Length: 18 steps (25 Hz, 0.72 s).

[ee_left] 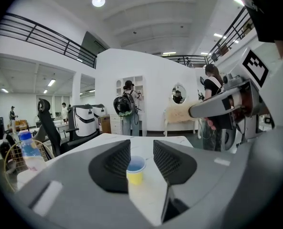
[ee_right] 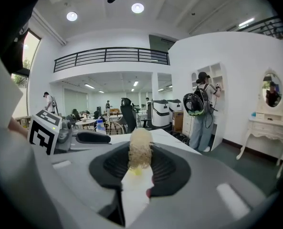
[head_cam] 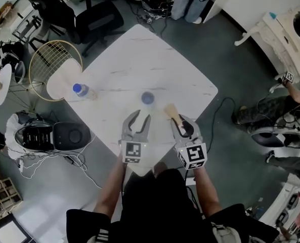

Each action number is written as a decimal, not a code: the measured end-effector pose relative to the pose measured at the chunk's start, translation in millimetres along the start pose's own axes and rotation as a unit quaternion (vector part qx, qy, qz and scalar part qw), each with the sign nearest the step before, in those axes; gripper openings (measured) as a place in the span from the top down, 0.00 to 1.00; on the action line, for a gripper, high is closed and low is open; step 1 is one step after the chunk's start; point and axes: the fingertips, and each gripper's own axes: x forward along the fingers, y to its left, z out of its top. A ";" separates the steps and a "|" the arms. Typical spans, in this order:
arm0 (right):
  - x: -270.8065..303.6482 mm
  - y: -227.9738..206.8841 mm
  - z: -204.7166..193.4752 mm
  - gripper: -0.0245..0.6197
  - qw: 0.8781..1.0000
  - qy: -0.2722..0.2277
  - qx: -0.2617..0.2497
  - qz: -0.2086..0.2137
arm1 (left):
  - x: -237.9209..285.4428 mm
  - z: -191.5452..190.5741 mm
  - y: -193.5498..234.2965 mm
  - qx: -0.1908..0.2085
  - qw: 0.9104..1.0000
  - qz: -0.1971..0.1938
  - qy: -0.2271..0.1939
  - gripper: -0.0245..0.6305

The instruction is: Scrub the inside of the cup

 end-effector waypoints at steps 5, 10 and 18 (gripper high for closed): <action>-22.3 18.0 17.8 0.80 1.000 -0.019 -0.003 0.004 | -35.3 21.5 -6.8 0.008 1.000 0.005 -0.016 0.78; -38.7 31.2 26.9 0.80 0.999 -0.035 -0.009 0.008 | -67.0 35.6 -6.1 0.017 0.999 0.016 -0.036 0.86; -64.7 53.5 26.7 0.80 0.999 -0.041 -0.010 0.008 | -106.9 36.2 -0.1 0.006 0.998 0.041 -0.043 0.95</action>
